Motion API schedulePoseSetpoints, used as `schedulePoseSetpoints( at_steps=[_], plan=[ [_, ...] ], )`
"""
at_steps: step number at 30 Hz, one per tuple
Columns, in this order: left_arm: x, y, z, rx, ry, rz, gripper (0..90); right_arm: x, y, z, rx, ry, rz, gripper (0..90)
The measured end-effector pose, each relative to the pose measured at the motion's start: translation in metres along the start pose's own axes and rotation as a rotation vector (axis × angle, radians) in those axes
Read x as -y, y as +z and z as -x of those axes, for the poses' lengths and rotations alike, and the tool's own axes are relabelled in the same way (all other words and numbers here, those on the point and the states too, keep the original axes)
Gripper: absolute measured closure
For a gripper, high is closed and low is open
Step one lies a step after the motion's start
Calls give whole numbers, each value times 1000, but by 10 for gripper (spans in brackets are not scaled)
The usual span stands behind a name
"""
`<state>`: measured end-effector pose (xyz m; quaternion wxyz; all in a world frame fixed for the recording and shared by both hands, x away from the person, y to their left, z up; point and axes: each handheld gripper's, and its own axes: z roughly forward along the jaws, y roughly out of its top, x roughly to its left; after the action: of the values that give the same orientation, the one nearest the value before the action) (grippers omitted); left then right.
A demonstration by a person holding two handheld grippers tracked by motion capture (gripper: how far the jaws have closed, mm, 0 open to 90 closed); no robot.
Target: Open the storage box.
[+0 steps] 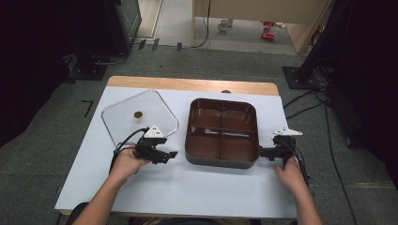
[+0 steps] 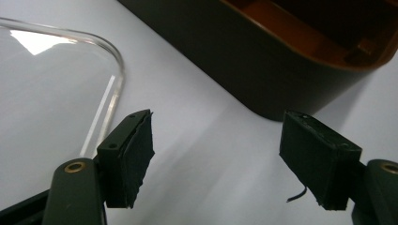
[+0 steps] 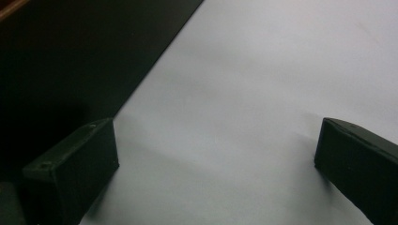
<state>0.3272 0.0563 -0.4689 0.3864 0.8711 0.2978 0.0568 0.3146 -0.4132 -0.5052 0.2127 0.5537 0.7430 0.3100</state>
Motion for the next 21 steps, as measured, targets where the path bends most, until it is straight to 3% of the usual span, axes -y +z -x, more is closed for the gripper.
schedulePoseSetpoints(
  at_steps=[8, 13, 16, 17, 21],
  plan=[
    [4, 21, 7, 6, 35, -79, 261, 0, 0, 0, 0, 0, 0, 0],
    [5, 23, 9, 0, 60, -68, 237, 0, 0, 0, 0, 0, 0, 0],
    [8, 26, 13, -4, 115, -67, 188, 0, 0, 0, 0, 0, 0, 0],
    [10, 28, 18, -22, 170, -73, 137, 0, 0, 0, 0, 0, 0, 0],
    [13, 29, 20, -40, 143, -43, 124, 0, 0, 0, 0, 0, 0, 0]
  ],
)
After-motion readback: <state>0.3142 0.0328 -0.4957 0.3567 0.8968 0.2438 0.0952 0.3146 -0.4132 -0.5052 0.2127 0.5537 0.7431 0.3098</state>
